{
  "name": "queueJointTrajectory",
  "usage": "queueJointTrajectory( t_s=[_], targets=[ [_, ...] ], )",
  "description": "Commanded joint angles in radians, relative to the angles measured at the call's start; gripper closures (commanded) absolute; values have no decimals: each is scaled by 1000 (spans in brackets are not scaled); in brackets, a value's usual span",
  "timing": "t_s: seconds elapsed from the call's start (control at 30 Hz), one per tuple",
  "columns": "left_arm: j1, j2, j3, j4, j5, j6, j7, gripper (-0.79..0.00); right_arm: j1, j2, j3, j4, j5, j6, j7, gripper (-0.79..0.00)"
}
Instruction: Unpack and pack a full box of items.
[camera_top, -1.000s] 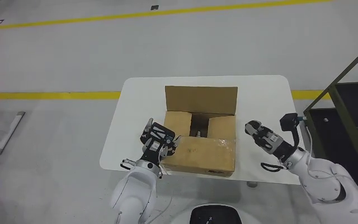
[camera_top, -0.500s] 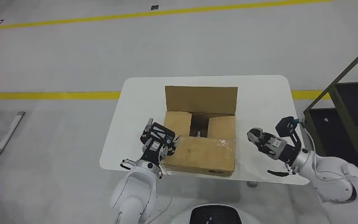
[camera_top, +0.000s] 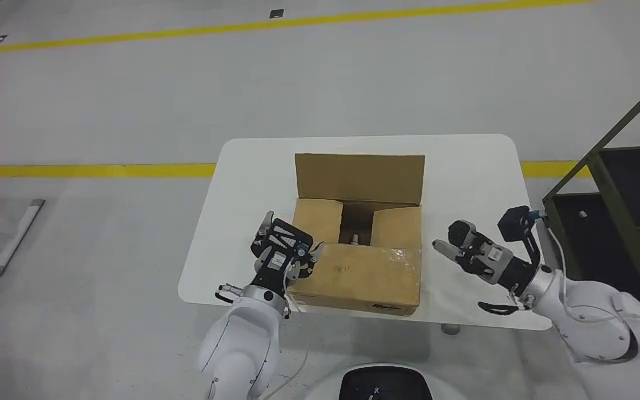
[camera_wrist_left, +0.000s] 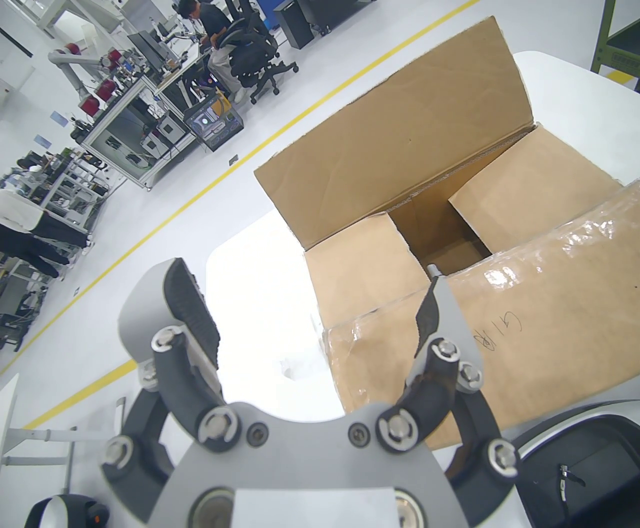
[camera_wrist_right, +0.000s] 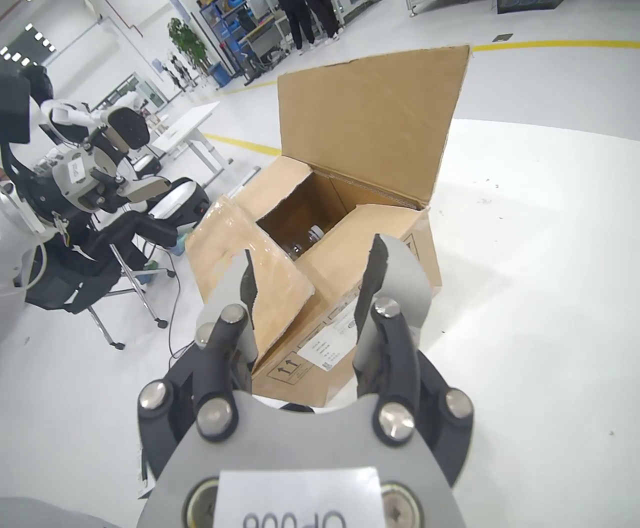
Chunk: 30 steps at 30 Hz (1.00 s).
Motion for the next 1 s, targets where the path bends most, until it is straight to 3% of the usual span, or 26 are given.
queueJointTrajectory(
  t_s=[0.0,0.33,0.4,0.43,0.47,0.7,0.97],
  targets=[
    [0,0,0,0,0,0,0,-785,7,2,-4,10,53,9,31,-785],
    [0,0,0,0,0,0,0,-785,103,12,-57,89,202,48,192,-785],
    [0,0,0,0,0,0,0,-785,119,12,-76,106,214,49,197,-702],
    [0,0,0,0,0,0,0,-785,127,12,-87,118,221,49,204,-462],
    [0,0,0,0,0,0,0,-785,137,13,-94,128,214,50,211,-391],
    [7,5,-20,5,-10,12,30,-785,180,13,-153,177,188,39,212,-366],
    [-10,9,-20,13,10,8,28,-785,209,18,-193,209,164,27,239,-397]
  ],
)
